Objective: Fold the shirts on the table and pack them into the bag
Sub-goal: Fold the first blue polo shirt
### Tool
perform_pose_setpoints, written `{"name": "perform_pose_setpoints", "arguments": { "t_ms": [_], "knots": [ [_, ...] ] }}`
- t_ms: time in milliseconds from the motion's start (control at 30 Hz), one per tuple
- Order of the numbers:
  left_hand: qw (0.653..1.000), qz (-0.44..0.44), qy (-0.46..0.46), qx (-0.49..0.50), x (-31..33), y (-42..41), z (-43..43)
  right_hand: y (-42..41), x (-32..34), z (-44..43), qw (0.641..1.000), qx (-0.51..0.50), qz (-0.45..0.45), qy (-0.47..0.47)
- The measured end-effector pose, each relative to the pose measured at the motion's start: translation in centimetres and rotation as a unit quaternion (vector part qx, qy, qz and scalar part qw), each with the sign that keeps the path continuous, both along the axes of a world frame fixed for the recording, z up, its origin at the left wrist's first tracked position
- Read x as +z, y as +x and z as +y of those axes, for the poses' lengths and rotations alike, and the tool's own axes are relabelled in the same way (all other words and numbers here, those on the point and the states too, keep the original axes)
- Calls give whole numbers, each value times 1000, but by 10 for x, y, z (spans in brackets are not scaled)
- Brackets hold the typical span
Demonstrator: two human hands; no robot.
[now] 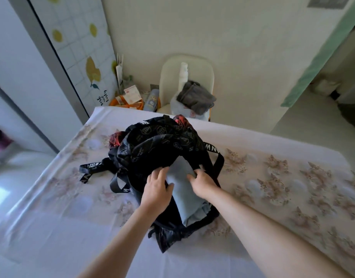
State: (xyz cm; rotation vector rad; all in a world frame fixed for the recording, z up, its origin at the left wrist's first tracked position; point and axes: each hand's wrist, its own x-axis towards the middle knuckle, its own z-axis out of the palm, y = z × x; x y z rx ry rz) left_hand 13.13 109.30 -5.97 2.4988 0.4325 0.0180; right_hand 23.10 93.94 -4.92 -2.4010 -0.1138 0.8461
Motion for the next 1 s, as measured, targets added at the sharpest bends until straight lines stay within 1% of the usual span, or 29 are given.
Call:
{"name": "perform_pose_setpoints", "arguments": {
  "t_ms": [33, 67, 100, 133, 200, 233, 267, 300, 367, 400, 433, 467, 500, 533, 567, 600, 633, 667, 733, 767, 800, 833, 900, 933, 967, 1000],
  "knots": [
    [999, 39, -3, -19, -9, -3, -1, -1, -10, 4, 999, -9, 4, -43],
    [996, 77, -3, -41, -18, -5, -3, -1, -17, 6, 998, -13, 6, -66],
    [992, 109, -1, -60, -23, -5, -4, 0, -22, 8, 998, -19, 4, -64],
    [989, 129, -3, -74, -26, -4, -5, 3, -25, 10, 999, -32, 3, -37],
    [988, 128, -26, -82, -29, 3, -5, 11, -24, 10, 996, -64, -19, 57],
    [989, 118, -42, -81, -28, 8, -6, 15, -23, 9, 992, -81, -43, 88],
    [989, 115, -46, -86, -26, 14, -7, 19, -23, 7, 989, -94, -63, 94],
    [986, 127, -33, -103, -25, 21, -7, 22, -23, 5, 989, -101, -75, 75],
    [972, 176, 3, -154, -21, 34, -9, 27, -26, 2, 993, -72, -76, -45],
    [968, 178, 33, -173, -19, 40, -10, 28, -26, 1, 989, -46, -87, -109],
    [970, 139, 78, -185, -15, 46, -9, 28, -25, 1, 979, -15, -119, -163],
    [972, 55, 130, -188, -9, 52, -7, 29, -27, 2, 963, 24, -180, -197],
    [966, -46, 177, -184, -2, 60, -3, 28, -27, 4, 940, 75, -268, -200],
    [949, -142, 219, -176, 4, 68, 3, 28, -29, 7, 912, 134, -344, -177],
    [928, -208, 256, -171, 10, 76, 10, 28, -31, 11, 887, 186, -401, -131],
    [914, -229, 286, -174, 17, 83, 18, 28, -34, 15, 867, 238, -427, -93],
    [906, -213, 317, -180, 22, 91, 27, 28, -36, 19, 866, 285, -403, -84],
    [902, -173, 347, -191, 27, 99, 35, 27, -39, 22, 876, 315, -352, -96],
    [891, -97, 395, -202, 34, 115, 51, 26, -42, 24, 905, 320, -243, -137],
    [888, -82, 403, -207, 36, 123, 56, 27, -44, 22, 913, 311, -214, -157],
    [894, -78, 391, -205, 41, 131, 60, 28, -46, 22, 916, 298, -203, -174],
    [907, -75, 365, -195, 49, 140, 63, 29, -46, 23, 917, 286, -201, -194],
    [934, -67, 315, -153, 67, 160, 65, 34, -41, 28, 910, 260, -203, -253],
    [945, -74, 291, -130, 74, 169, 68, 37, -39, 32, 911, 245, -201, -265],
    [956, -80, 258, -113, 79, 177, 72, 41, -38, 37, 919, 231, -202, -249],
    [964, -82, 229, -104, 82, 182, 76, 44, -38, 43, 930, 223, -206, -208]
  ]
}}
